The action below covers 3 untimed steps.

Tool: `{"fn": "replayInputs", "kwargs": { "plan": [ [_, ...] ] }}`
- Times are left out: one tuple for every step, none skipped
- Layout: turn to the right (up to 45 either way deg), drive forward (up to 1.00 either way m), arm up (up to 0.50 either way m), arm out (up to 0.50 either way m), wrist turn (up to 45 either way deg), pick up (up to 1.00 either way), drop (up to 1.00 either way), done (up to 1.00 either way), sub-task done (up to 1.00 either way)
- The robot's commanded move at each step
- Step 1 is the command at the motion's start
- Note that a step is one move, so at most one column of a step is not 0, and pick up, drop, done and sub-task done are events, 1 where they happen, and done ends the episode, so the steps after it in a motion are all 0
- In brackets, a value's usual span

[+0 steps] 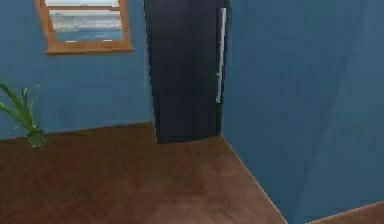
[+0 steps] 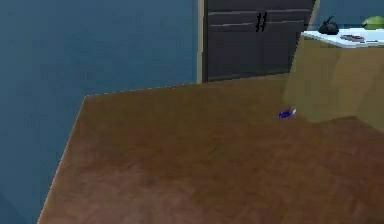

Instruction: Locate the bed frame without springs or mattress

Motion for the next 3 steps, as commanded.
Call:
{"fn": "replayInputs", "kwargs": {
  "plan": [
    [33.0,0.00,0.00,0.00,0.0,0.00,0.00,0.00,0.00],
    [0.0,0.05,0.00,0.00,0.0,0.00,0.00,0.00,0.00],
    [-45.0,0.00,0.00,0.00,0.0,0.00,0.00,0.00,0.00]
  ]
}}
